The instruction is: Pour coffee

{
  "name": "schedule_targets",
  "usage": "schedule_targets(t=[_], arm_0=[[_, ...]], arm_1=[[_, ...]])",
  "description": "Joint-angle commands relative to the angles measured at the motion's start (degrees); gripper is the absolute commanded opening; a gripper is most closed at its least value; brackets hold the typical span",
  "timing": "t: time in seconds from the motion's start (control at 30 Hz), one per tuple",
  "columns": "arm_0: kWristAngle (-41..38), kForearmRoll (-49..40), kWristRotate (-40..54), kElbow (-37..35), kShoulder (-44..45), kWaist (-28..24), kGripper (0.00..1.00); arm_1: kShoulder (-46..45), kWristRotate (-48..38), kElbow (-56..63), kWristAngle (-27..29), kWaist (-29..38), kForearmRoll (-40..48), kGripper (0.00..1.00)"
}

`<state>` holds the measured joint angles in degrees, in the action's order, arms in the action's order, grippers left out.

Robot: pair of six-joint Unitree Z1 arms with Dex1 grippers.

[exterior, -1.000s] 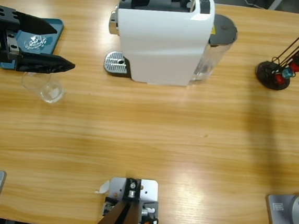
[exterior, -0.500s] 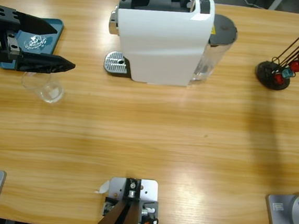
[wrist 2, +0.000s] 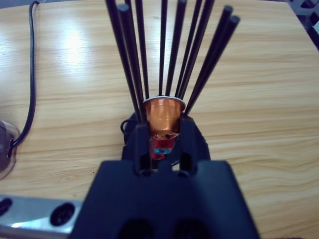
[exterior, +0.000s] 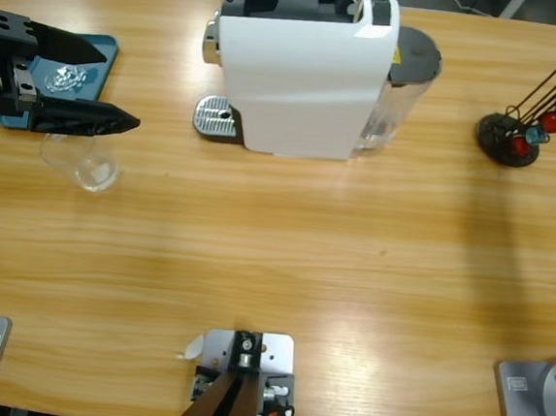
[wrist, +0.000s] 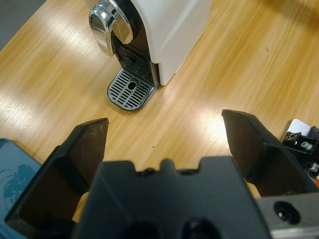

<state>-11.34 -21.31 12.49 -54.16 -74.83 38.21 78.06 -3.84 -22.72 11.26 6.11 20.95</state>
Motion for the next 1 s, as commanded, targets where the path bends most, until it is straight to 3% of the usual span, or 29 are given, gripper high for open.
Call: schedule_targets(t=[0.03,0.63,1.0], arm_0=[[0.26,0.22,-0.7,1.16,-1.37,0.78,1.0],[0.18,0.74,-0.82,2.13,-1.37,1.08,1.0],[0.14,1.22,-0.89,2.13,-1.63,1.08,1.0]], arm_1=[[0.62,0.85,-0.73,-0.63,-0.66,-0.44,0.0],[-7.24,1.43,-8.27,2.45,-0.4,-12.48,0.0],[-14.27,2.52,-18.45,4.93,1.06,-25.19,0.0]])
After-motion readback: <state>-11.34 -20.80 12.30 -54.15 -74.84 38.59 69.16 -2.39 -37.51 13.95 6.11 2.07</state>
